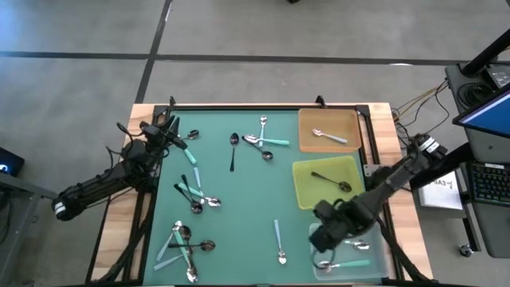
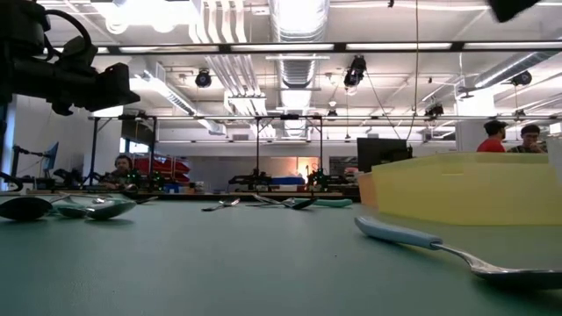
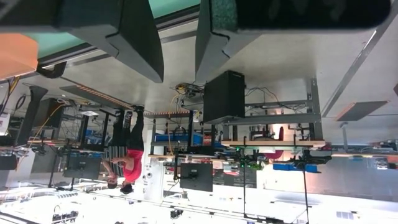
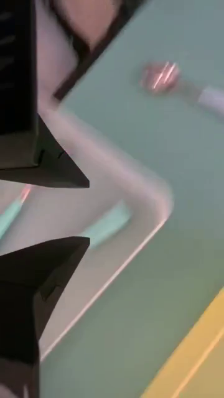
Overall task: Sort silverware by color (type)
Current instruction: Put the blue spoon into the orange bin
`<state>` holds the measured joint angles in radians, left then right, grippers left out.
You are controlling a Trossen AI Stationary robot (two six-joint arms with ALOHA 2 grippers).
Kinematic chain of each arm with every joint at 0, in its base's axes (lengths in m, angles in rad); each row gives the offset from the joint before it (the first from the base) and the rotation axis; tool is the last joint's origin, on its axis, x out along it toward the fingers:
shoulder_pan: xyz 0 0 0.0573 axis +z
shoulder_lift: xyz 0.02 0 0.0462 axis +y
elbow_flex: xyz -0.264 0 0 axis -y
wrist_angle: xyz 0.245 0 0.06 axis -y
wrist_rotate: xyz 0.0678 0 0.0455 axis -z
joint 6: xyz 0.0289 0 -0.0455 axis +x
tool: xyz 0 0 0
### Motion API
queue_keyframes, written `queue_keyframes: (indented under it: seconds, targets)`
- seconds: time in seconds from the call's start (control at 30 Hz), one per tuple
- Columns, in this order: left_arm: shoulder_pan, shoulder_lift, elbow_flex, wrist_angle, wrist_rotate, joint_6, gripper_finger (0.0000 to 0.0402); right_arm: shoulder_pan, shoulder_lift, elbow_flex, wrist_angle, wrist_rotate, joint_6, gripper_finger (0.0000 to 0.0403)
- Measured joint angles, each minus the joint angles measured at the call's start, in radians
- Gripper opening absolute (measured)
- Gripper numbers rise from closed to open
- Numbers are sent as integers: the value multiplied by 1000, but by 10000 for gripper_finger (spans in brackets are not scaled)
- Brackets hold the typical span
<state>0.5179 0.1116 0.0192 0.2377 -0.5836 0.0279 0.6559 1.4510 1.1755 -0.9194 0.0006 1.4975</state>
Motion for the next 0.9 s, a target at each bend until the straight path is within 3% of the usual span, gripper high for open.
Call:
queue_keyframes:
  seconds: [0.17, 0.27, 0.6, 0.9]
  targets:
    - [0, 0, 0, 0, 0, 0, 77, -71, 50, 0, 268, 0, -45, 123]
    - [0, 0, 0, 0, 0, 0, 77, -91, 111, 1, 339, -1, -59, 123]
    - [0, 0, 0, 0, 0, 0, 77, -139, 343, 126, 350, -113, -184, 123]
    - [0, 0, 0, 0, 0, 0, 77, -210, 446, 195, 314, -87, -260, 123]
